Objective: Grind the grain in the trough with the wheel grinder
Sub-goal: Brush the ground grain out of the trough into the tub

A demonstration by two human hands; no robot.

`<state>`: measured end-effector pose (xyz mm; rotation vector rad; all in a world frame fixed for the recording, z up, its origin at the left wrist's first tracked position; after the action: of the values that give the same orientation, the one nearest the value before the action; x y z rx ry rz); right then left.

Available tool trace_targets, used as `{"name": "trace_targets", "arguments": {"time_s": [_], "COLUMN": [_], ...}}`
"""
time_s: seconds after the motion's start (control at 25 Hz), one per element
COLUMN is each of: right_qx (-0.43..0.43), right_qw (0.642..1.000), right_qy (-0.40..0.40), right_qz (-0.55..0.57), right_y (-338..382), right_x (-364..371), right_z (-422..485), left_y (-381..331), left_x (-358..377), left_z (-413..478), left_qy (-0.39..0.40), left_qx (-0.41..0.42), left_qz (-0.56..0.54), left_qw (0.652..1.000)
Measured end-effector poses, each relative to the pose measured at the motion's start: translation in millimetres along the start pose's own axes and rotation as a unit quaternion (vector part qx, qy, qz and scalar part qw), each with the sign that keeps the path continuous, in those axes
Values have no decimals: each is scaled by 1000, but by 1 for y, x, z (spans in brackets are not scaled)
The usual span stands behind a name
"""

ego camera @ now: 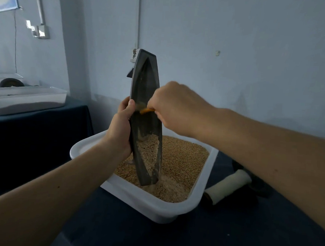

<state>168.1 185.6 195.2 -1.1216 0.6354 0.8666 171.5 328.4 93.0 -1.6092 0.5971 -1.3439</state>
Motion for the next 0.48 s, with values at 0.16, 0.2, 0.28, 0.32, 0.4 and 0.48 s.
{"name": "trace_targets", "arguments": {"time_s": [0.16,0.2,0.28,0.32,0.4,0.48], "right_qx": [-90,-105,-111,-102,-71,-51], "right_qw": [991,988,983,984,992,998], "right_qy": [84,108,135,135,98,38], "right_qz": [43,45,50,53,43,16], "right_y": [24,27,24,20,10,5], "right_x": [13,12,3,-3,-15,-21], "right_z": [-29,-36,-47,-50,-54,-51], "left_y": [-5,-6,-8,-8,-8,-9], "left_x": [-1,-2,-2,-1,1,3], "left_z": [-2,-2,-3,-4,-6,-8], "left_qy": [-15,-25,-39,-43,-39,-26], "left_qx": [52,65,86,93,101,116], "left_qz": [3,11,30,37,43,55], "left_qw": [999,997,995,994,993,991]}}
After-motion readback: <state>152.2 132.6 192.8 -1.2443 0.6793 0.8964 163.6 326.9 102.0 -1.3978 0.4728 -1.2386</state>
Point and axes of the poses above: each hand's wrist, its own z-axis towards the middle knuckle, its own x-axis out of the palm, y = z × x, the point moved 3 cm from there along z, towards the middle knuckle, and after that the axes turned 15 degrees about -x, right-handed, at the moved point
